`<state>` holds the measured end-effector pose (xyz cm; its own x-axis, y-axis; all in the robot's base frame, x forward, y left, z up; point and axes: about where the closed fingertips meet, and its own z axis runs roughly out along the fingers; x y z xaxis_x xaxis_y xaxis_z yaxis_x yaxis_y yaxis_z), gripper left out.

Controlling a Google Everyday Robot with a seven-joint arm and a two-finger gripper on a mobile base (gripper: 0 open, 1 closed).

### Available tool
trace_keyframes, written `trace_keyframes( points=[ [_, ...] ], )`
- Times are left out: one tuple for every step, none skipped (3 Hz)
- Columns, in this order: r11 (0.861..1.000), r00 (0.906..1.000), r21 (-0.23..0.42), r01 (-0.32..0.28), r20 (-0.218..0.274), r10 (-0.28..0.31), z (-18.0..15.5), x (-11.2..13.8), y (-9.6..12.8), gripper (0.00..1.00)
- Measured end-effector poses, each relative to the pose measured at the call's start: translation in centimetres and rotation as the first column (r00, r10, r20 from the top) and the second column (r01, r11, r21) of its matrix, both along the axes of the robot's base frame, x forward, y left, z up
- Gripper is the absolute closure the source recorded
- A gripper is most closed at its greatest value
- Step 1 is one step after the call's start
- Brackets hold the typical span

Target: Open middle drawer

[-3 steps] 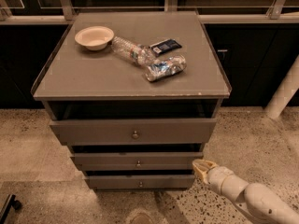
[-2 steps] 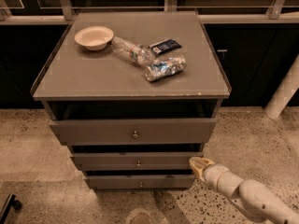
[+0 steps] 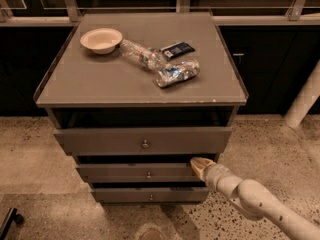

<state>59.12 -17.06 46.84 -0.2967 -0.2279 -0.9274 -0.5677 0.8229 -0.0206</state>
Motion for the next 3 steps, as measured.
trace_keyframes(
  points=[
    [1.000, 0.9998, -0.002, 0.011, 0.016, -0.011, -0.7, 2.1, 1.0, 1.00],
    [0.999, 0.9997, -0.031, 0.024, 0.011, -0.024, -2.3, 5.2, 2.3, 1.00],
    [0.999, 0.9997, -0.031, 0.022, 0.010, -0.021, -2.3, 5.2, 2.5, 1.00]
  ],
)
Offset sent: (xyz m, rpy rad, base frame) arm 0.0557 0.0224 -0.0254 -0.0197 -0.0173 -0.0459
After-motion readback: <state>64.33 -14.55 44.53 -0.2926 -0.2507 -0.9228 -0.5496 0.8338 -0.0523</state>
